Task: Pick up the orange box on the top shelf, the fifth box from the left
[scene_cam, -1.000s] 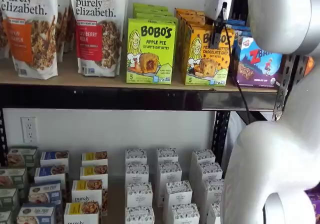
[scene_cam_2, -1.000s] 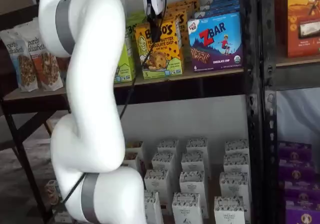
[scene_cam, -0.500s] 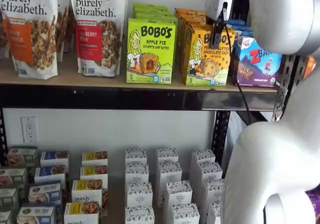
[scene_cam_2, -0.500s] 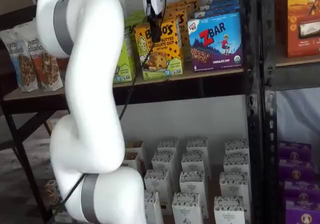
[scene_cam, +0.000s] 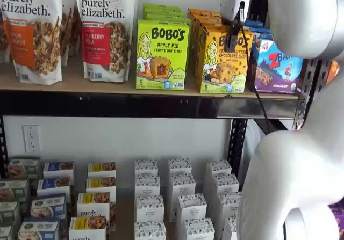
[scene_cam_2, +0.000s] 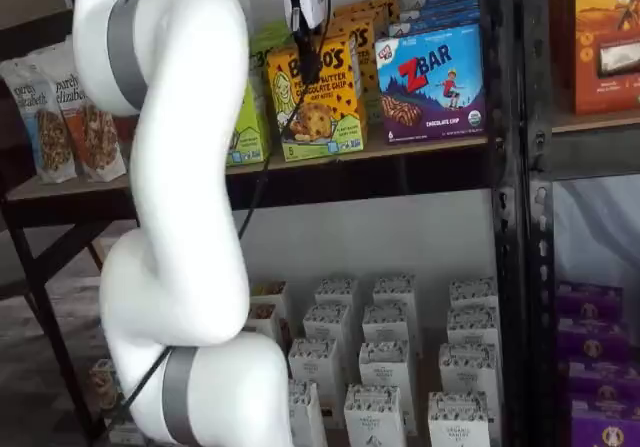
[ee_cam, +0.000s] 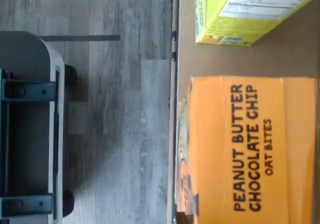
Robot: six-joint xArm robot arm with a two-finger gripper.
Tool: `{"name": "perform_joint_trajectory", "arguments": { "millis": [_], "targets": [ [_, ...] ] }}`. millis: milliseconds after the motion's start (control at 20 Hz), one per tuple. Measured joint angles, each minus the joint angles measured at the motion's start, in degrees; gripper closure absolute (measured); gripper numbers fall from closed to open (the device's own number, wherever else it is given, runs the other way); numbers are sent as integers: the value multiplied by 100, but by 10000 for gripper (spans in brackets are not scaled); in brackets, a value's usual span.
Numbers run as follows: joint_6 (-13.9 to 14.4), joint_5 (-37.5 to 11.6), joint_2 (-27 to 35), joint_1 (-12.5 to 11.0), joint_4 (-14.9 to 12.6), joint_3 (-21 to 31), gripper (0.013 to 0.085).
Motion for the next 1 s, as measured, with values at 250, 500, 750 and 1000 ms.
{"name": "perform_joint_trajectory", "arguments": {
  "millis": [250, 500, 750, 1000],
  "targets": [
    [22, 102, -170, -16, 142, 85, 610],
    [30, 320, -390, -78, 354, 102, 610],
    [13, 620, -789, -177, 516, 193, 610],
    [-79, 889, -1203, -350, 639, 350, 610]
  ]
}}
